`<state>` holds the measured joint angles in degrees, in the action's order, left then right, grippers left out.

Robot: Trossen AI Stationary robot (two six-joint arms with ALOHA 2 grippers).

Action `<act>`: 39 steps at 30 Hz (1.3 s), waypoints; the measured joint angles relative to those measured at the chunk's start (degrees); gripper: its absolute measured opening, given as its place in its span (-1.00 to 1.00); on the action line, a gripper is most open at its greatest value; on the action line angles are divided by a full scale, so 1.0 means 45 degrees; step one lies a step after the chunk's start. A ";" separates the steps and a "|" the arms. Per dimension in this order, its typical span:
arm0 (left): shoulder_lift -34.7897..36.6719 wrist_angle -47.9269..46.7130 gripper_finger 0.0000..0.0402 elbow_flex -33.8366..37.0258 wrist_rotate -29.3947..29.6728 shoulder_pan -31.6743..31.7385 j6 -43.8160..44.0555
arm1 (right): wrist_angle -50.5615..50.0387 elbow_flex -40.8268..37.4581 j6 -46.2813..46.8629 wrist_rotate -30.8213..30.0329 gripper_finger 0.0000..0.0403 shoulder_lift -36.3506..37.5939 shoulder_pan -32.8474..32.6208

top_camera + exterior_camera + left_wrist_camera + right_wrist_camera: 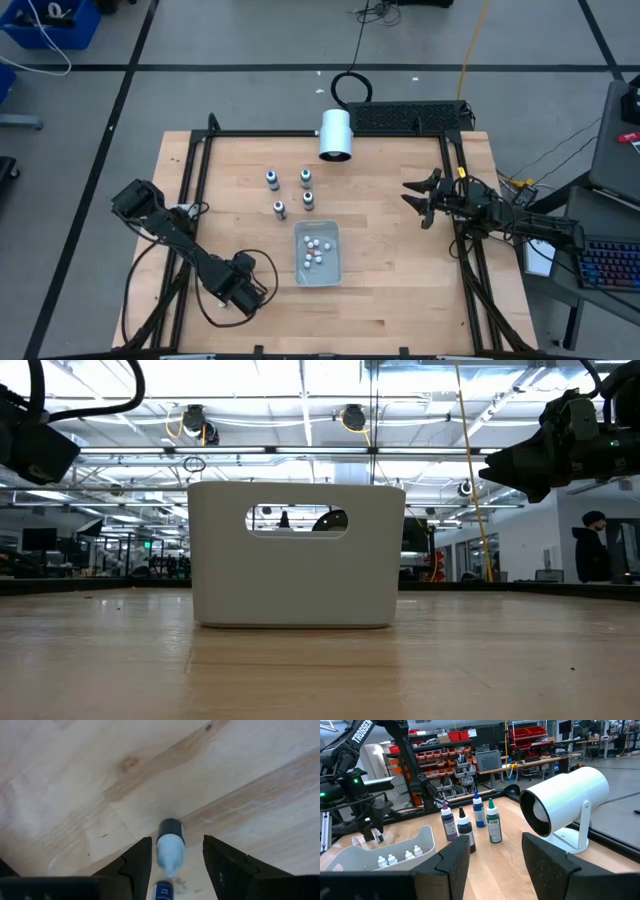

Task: Pick & Place food coloring
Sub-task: Put the small black food coloring bottle into the gray bin

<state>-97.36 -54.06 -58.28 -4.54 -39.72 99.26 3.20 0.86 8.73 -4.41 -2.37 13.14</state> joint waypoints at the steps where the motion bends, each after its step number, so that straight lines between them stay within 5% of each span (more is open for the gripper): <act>1: 0.0000 -0.0032 -0.13 0.0000 0.0000 0.0000 0.0000 | -0.0002 -0.0001 0.0000 -0.0003 -0.16 0.0000 -0.0001; 15: 0.0000 -0.0078 -0.30 0.0000 0.0000 0.0000 -0.0033 | 0.0000 0.0000 0.0000 0.0001 -0.16 0.0000 0.0000; 29: 0.0287 -0.0095 -0.69 -0.0002 0.0042 0.0254 -0.0373 | -0.0004 0.0000 0.0000 -0.0003 -0.16 0.0000 -0.0003; 39: 0.1836 -0.1724 -0.69 -0.2504 0.2701 0.2834 -0.4776 | -0.0002 -0.0002 0.0000 0.0001 -0.16 0.0000 -0.0004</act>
<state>-89.10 -61.82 -69.55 7.62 -26.97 77.77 3.19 0.85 8.73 -4.41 -2.37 13.13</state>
